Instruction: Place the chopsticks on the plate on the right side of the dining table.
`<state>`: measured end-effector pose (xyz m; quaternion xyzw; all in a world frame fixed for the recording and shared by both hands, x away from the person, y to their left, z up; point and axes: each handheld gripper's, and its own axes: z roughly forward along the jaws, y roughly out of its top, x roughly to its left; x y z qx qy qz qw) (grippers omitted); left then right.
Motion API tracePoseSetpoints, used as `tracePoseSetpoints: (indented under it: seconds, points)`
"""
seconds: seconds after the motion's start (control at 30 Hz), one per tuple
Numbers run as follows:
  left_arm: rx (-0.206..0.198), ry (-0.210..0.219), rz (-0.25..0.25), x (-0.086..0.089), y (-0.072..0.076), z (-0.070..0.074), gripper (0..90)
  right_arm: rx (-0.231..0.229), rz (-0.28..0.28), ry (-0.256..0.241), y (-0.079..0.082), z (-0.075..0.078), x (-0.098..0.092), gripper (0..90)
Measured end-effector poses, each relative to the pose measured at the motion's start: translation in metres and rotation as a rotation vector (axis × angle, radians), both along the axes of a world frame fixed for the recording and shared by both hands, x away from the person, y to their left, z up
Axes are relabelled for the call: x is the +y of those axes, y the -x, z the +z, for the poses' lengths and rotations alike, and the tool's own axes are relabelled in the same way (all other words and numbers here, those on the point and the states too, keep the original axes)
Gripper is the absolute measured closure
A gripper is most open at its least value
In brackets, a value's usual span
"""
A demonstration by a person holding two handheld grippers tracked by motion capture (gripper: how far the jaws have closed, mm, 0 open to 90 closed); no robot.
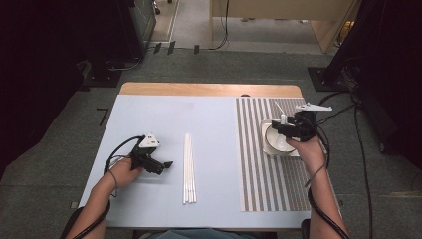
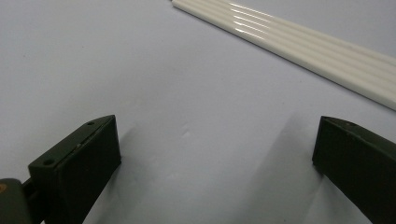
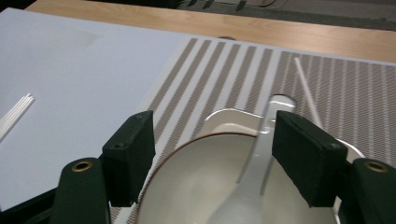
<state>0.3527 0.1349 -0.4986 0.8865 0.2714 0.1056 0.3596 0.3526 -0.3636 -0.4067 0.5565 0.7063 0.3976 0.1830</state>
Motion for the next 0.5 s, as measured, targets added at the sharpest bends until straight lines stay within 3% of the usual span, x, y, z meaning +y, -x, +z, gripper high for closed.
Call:
tracePoseSetpoints:
  seconds: [0.5]
  points:
    - [0.000,0.000,0.000,0.000,0.000,0.000,0.6,0.003,0.076,0.010,0.001,0.002,0.046,27.0]
